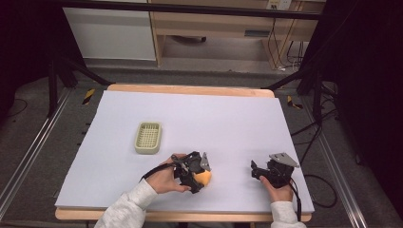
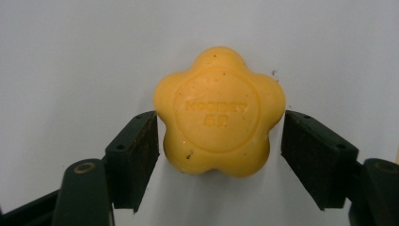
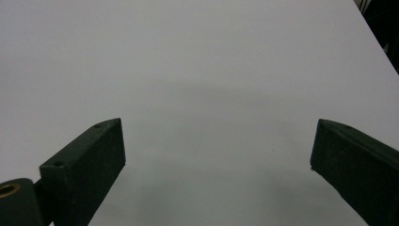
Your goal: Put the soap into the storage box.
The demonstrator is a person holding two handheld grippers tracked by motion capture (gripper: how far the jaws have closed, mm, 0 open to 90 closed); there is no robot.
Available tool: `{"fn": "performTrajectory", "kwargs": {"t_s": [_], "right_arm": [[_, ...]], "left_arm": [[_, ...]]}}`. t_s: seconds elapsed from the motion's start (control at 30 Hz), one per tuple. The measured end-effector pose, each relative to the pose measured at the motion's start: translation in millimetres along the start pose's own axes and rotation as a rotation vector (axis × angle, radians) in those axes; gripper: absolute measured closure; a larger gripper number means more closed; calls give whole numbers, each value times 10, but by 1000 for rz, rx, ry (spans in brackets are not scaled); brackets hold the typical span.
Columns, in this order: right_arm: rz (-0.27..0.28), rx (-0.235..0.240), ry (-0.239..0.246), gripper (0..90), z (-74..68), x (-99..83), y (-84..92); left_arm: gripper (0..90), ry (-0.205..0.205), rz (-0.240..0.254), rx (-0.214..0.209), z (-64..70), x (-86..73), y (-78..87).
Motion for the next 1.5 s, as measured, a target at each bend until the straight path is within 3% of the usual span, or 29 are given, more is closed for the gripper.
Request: {"fn": "performTrajectory", "kwargs": {"t_s": [0.4,1.1,1.4,1.5], "right_arm": [[0,0,0,42,1,0,0],[-3,3,1,42,1,-3,-2],[-3,3,-2,42,-2,-2,1],[-3,3,-1,42,2,-3,-1]], "left_arm": [[184,20,-6,-4,-20,69,-90],[242,69,-29,-28,-20,70,-224],[247,63,-29,-18,-18,69,-219],[248,71,-25,4,-46,67,-188]]}}
Point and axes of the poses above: each handheld gripper's, and its own axes: y roughly backward along the jaws, x roughly out of its top, z roughly to its right, the point moved 10 cm from there along -y, roughly forward along the jaws, and after that the axes turned 1 degree about -x, right-handed, at the moved point
